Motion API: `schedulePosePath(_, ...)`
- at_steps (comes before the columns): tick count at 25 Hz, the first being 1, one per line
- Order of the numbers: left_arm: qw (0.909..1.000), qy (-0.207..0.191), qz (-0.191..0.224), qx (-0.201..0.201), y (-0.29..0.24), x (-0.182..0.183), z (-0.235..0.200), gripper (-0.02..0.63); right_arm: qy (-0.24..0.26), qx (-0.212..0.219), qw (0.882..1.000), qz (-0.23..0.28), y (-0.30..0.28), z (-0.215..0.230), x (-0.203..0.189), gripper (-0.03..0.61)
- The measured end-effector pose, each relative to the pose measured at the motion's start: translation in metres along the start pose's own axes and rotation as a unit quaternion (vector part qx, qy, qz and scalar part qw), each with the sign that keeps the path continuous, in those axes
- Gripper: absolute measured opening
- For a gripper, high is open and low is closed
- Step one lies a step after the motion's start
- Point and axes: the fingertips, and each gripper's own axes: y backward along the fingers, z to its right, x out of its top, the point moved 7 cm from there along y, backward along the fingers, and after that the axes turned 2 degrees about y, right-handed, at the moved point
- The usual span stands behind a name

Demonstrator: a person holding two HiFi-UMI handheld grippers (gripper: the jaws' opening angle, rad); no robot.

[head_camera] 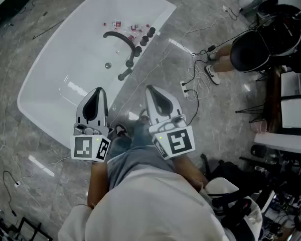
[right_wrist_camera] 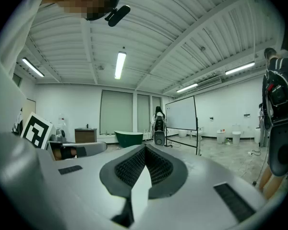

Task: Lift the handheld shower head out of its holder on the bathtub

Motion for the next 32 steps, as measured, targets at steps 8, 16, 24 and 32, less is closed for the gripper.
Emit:
schedulePosePath(8,0.9998,-0.014,-0.013,-0.001,-0.002,-0.005,0.017,0.018,0.000,0.011,1.000,-0.005,0.002,0.001,0.003,0.016)
schedulePosePath(16,0.9985,-0.049,-0.020,-0.015,-0.033,-0.035,0.006,0.018,-0.011,-0.013,1.000,-0.001,-0.017,0.019,-0.007,0.017)
schedulePosePath(24,0.9932,-0.087,-0.071,-0.029,-0.125,-0.152,-0.012,0.018,-0.023,0.010,0.999,-0.038,-0.079,0.050,-0.077,0.018)
schedulePosePath(32,0.9846,-0.090,-0.143,0.046,-0.229,-0.297,-0.063,0.020,-0.021,0.019,0.997,-0.078,-0.170,0.108,-0.162,0.018)
